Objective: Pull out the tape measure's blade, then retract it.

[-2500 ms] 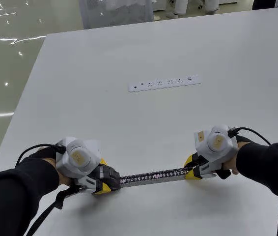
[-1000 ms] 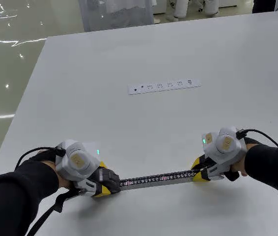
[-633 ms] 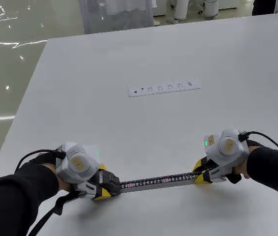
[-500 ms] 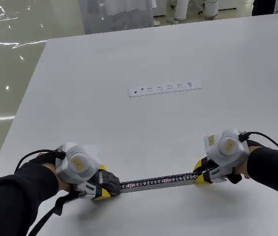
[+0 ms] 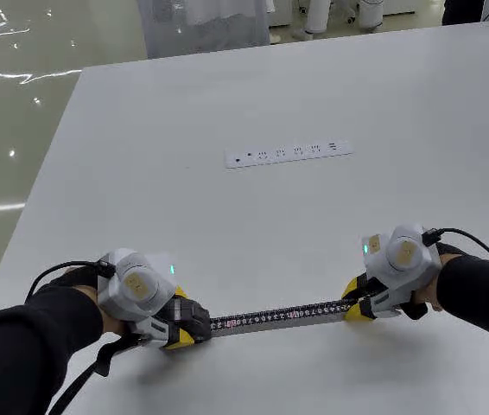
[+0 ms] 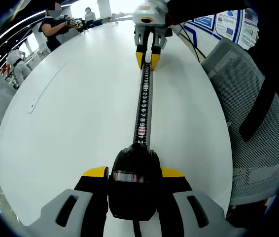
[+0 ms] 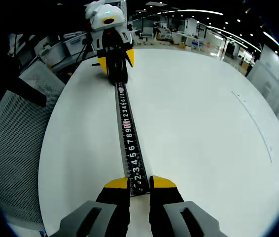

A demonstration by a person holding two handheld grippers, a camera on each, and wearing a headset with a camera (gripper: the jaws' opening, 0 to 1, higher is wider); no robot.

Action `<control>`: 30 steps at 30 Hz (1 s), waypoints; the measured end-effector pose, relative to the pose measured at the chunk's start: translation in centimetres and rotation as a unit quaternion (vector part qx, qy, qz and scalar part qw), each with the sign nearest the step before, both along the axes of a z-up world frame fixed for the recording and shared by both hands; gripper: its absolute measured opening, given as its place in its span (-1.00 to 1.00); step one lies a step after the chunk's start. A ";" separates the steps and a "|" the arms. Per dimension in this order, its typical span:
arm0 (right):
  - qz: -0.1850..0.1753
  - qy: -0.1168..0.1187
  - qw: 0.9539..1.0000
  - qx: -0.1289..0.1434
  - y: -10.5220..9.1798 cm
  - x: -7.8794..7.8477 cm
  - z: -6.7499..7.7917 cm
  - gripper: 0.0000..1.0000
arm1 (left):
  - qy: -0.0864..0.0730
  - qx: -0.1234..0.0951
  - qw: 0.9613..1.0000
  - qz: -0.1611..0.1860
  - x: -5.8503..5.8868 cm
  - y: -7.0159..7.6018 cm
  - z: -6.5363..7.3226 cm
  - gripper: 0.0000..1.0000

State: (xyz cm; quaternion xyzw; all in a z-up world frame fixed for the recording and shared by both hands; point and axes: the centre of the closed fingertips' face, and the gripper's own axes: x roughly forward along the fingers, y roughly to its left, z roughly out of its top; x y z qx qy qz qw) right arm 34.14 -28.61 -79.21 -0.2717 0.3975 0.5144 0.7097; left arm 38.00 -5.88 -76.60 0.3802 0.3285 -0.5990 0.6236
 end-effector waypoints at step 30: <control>-0.009 0.003 1.000 0.005 -0.7 -0.1 -0.1 -0.81 | -0.002 0.000 1.000 0.002 0.0 0.0 0.0 -0.34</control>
